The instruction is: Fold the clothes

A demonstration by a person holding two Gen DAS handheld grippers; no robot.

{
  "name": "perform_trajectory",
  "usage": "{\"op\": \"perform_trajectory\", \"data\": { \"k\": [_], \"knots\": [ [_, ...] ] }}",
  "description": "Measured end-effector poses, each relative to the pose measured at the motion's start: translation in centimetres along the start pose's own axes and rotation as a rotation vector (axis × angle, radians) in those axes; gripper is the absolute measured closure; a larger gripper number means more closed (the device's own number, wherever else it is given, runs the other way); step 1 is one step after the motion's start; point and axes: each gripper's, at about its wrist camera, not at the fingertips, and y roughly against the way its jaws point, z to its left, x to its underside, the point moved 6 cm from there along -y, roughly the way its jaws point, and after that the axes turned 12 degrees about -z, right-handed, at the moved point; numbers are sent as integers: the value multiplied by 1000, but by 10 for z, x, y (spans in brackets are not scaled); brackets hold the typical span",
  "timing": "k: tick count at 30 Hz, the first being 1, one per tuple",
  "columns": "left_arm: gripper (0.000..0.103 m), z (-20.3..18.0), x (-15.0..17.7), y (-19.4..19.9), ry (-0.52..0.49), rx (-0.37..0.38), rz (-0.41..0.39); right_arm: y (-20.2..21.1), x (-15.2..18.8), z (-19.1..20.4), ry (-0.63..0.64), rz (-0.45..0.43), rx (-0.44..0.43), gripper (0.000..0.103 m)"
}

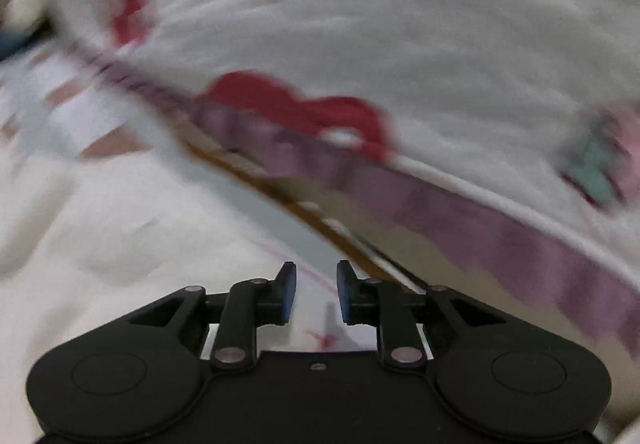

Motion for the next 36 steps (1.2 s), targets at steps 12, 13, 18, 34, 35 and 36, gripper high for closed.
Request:
{"op": "perform_trajectory", "data": {
  "k": [12,13,18,34,35,36],
  "knots": [
    [50,-3,-8,2,14,-7,-13,41,39,-11,-698,199,-354,35],
    [50,-3,-7,1,12,-12,-10,36,40,-6,-635,213,-314,35],
    [50,-1,-5,0,10,-29,-1,-15,57,9,-638,287,-209,31],
    [50,18,-6,-2,1,-86,11,-30,10,-39,-325,-74,-75,50],
    [50,19,-8,-1,8,-90,8,-21,16,-52,-396,-87,-75,50],
    [49,21,-10,-1,14,-93,4,-11,21,-65,-457,-98,-77,50]
  ]
}}
